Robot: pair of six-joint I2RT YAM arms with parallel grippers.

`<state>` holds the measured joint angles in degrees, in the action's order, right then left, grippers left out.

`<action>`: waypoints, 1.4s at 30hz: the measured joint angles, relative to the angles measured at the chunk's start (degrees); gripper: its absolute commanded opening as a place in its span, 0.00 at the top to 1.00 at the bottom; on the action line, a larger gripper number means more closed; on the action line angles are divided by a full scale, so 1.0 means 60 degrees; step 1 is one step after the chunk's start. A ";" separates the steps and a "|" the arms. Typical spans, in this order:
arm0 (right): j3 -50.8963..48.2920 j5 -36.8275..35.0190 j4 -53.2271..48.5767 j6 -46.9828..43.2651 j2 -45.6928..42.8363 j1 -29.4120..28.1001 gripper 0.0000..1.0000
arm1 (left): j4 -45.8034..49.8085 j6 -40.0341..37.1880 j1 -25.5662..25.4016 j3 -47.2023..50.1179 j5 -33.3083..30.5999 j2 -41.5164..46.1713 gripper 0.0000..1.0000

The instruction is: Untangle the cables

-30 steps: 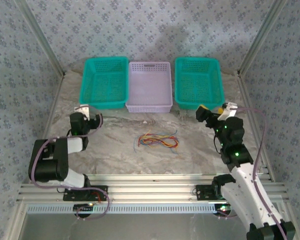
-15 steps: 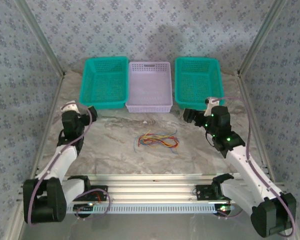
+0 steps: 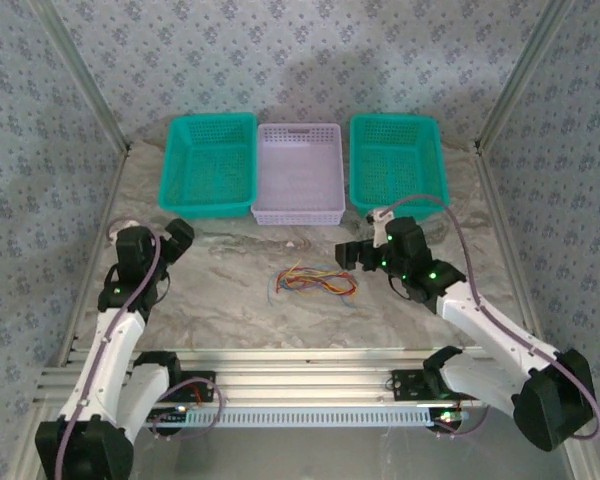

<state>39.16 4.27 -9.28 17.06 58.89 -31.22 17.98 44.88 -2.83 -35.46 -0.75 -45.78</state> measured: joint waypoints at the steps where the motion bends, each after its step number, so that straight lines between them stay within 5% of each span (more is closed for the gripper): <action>1: 0.0000 -0.0069 -0.0007 -0.0040 0.0113 -0.0171 0.00 | 0.0219 -0.0004 -0.0237 -0.0149 -0.0015 -0.0047 0.01; 13: -0.0007 -0.0353 -0.0146 -0.0328 0.0907 -0.1330 0.05 | 0.2470 0.0011 -0.3399 -0.0423 -0.0929 -0.0186 0.04; 24: 0.0000 -0.0259 -0.0430 -0.0444 0.1836 -0.1814 0.12 | 0.2834 0.0299 -0.6284 -0.0423 -0.1606 -0.0521 0.05; 42: 0.0448 -0.0714 -0.0047 -0.0776 0.3191 -0.2135 0.39 | 0.2040 0.0455 -0.8291 -0.0532 -0.1781 -0.2871 0.05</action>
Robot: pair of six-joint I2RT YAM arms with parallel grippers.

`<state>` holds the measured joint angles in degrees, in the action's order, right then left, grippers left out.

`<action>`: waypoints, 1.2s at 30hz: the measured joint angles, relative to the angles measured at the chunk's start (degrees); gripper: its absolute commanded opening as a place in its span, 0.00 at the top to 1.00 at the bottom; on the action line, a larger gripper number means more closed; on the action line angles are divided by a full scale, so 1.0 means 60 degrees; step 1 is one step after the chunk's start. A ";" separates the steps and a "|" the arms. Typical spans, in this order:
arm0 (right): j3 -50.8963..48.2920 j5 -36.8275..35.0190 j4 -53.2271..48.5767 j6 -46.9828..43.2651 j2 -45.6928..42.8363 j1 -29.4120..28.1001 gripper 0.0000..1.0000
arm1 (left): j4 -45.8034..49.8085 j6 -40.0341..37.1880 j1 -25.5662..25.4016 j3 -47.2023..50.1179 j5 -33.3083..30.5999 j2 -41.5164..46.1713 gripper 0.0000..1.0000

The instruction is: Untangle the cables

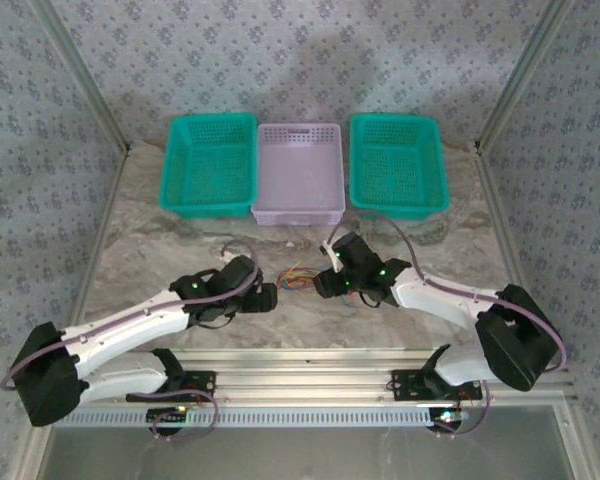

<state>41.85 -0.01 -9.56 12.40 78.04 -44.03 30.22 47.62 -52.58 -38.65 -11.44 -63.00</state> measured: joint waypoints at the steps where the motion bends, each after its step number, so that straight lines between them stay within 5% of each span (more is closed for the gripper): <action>1: 0.0102 -0.0113 0.0069 -0.0022 0.0058 0.0000 0.39 | -0.0098 -0.0007 -0.0040 -0.0015 0.0004 -0.0080 0.05; 19: 0.1388 -0.0681 0.0517 -0.0594 0.2579 -0.0186 0.50 | -0.1428 -0.0109 -0.0204 0.0109 -0.0033 -0.0262 0.04; 36: 0.2018 -0.1111 0.0546 -0.1009 0.3384 -0.0546 1.00 | -0.1581 -0.0106 -0.0204 0.0452 -0.0098 -0.0131 0.04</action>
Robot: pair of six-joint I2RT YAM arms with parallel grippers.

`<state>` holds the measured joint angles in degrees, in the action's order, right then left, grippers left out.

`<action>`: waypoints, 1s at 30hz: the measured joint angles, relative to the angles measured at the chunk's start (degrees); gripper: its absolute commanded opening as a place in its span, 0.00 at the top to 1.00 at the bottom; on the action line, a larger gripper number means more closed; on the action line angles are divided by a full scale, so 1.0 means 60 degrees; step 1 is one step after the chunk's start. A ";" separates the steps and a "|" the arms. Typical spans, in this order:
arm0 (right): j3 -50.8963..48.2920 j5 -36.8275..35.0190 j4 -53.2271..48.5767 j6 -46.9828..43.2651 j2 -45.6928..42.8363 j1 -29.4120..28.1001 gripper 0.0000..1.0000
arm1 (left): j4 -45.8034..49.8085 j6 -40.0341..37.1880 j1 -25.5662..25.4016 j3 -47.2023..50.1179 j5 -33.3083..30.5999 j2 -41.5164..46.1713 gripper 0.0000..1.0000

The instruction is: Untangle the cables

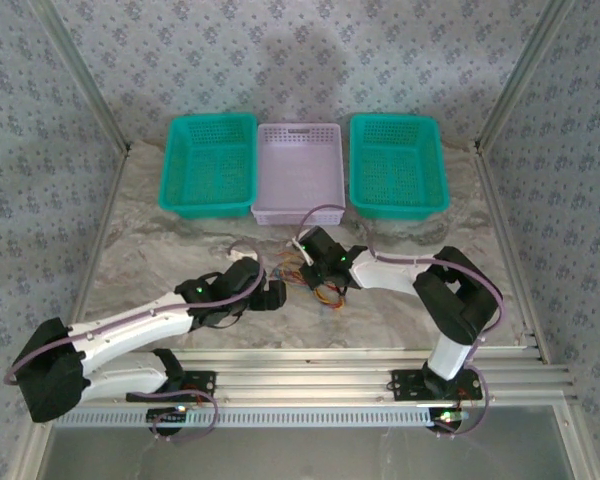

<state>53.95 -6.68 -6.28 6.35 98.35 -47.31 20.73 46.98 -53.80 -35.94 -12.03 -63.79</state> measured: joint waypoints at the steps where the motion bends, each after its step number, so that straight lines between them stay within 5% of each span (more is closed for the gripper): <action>1: 0.0000 0.0015 -0.0015 0.0004 -0.0036 -0.0011 1.00 | -0.0004 0.0004 0.0000 0.0004 0.0000 -0.0018 0.04; 30: 0.0000 0.3340 -0.0200 0.0153 -0.3395 0.0459 1.00 | -0.1042 0.0120 0.0000 0.0233 -0.0710 -0.0710 0.03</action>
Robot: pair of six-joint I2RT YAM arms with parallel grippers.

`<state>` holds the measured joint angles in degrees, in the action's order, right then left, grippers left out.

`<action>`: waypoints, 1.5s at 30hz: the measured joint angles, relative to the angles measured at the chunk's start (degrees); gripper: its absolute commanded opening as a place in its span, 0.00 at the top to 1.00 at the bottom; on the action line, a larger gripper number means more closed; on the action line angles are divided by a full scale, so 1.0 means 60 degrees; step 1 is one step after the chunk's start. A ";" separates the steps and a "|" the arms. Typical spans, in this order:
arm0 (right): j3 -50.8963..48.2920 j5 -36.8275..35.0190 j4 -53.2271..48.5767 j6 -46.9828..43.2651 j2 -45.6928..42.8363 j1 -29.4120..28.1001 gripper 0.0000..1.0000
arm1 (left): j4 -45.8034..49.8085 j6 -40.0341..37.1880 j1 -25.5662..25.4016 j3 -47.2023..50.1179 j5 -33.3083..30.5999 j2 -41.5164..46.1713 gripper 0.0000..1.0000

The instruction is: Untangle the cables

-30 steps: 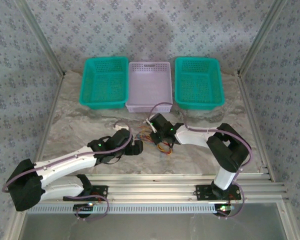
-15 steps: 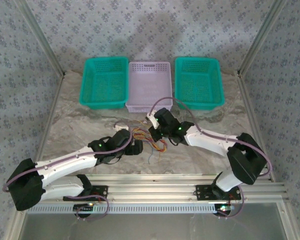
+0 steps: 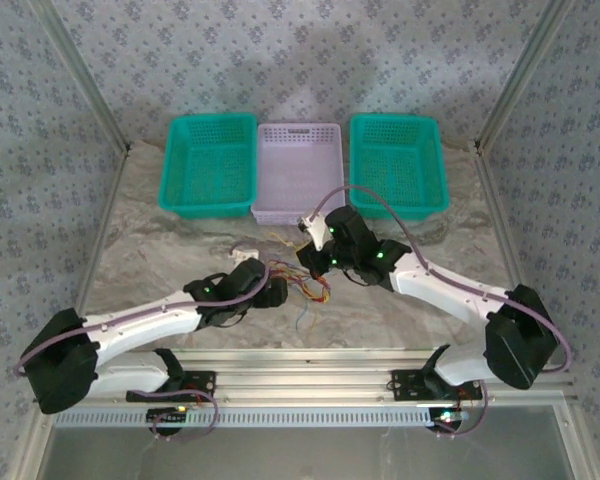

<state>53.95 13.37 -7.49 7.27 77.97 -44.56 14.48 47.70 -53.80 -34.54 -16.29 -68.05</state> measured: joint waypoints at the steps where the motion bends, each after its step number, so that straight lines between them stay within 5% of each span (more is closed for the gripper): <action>1: 0.0000 0.0098 0.0007 0.0080 -0.0073 0.0036 1.00 | -0.0069 0.0007 0.0000 0.0000 -0.0018 -0.0087 0.03; 12: -0.0142 0.1202 0.0532 0.1024 -0.0357 0.0594 1.00 | -0.0561 0.0102 0.0000 -0.0532 -0.0189 -0.1825 0.05; 24: -0.0423 0.1654 0.0652 0.1577 -0.0729 0.1038 1.00 | -0.0849 -0.0102 0.0000 -0.1024 -0.0339 -0.2291 0.35; 37: -0.0667 0.0794 -0.0616 0.1639 0.0262 0.1137 1.00 | -0.0911 -0.0113 0.0000 -0.0900 -0.0437 -0.2284 0.24; 45: -0.0900 0.0364 -0.0841 0.1526 0.0958 0.1104 0.71 | -0.0739 -0.0193 0.0000 -0.0838 -0.0627 -0.1880 0.18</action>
<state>48.56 15.55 -12.53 16.43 83.72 -37.93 10.04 46.54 -53.80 -39.57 -20.05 -79.33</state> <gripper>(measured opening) 0.247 0.808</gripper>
